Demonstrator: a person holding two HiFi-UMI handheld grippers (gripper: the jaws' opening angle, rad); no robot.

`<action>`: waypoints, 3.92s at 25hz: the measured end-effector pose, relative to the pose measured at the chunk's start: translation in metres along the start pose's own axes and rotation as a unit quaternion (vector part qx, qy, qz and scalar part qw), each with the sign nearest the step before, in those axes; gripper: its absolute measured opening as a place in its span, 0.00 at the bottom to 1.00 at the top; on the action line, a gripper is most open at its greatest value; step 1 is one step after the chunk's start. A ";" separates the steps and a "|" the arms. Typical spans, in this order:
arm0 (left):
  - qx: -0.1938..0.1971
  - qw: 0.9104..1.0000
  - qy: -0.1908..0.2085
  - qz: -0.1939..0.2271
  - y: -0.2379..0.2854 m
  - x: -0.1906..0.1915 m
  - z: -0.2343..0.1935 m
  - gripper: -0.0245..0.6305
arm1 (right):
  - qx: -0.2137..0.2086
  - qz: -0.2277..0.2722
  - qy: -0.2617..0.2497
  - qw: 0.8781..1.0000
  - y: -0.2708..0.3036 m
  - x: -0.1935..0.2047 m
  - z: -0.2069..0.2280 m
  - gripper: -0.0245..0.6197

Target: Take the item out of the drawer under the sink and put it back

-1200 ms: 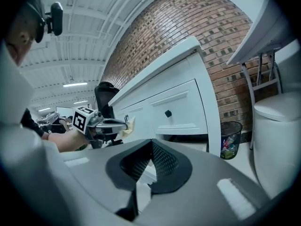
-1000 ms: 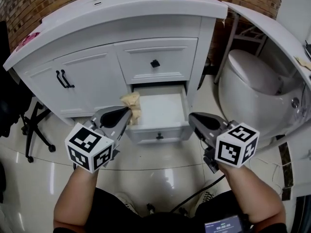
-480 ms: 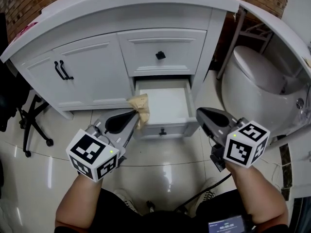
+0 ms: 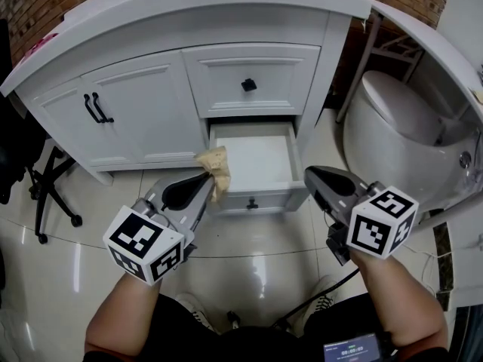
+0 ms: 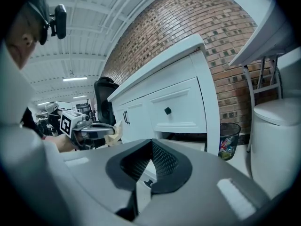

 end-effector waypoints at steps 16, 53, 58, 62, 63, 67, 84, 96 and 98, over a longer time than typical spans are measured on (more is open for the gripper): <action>-0.036 0.996 0.074 -0.020 0.017 -0.006 -0.003 0.05 | -0.003 0.009 0.000 1.000 -0.004 -0.004 -0.003 0.04; 0.057 0.915 0.246 -0.313 0.238 0.052 -0.052 0.13 | -0.023 0.022 0.016 0.999 -0.008 -0.008 0.004 0.04; 0.047 0.920 0.247 -0.300 0.233 0.047 -0.057 0.12 | -0.023 0.025 0.022 0.999 -0.012 -0.009 0.006 0.04; 0.033 0.923 0.251 -0.289 0.221 0.030 -0.059 0.11 | -0.026 0.026 0.019 0.999 -0.011 -0.009 0.002 0.04; 0.029 0.925 0.252 -0.284 0.218 0.025 -0.060 0.10 | -0.027 0.026 0.018 0.999 -0.010 -0.010 0.000 0.04; 0.019 0.938 0.245 -0.246 0.197 0.000 -0.051 0.06 | -0.033 0.026 0.012 0.999 -0.008 -0.010 -0.006 0.04; 0.000 0.989 0.126 -0.077 0.059 -0.051 -0.013 0.05 | -0.040 0.029 0.008 0.999 -0.006 -0.008 -0.016 0.04; -0.008 1.000 0.010 0.014 -0.010 -0.031 0.003 0.05 | -0.029 0.018 -0.010 0.999 -0.007 -0.004 -0.028 0.04; -0.013 1.000 0.005 0.020 -0.008 -0.021 0.004 0.05 | -0.025 0.012 -0.010 1.000 -0.006 -0.001 -0.028 0.04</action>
Point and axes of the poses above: the fingertips, and each gripper's own axes: y forward along the fingers, z to its right, x out of its underside, the point moved 6 cm from there along -y, backward along the fingers, and after that the axes turned 8 degrees about -z, right-handed, at the moved point
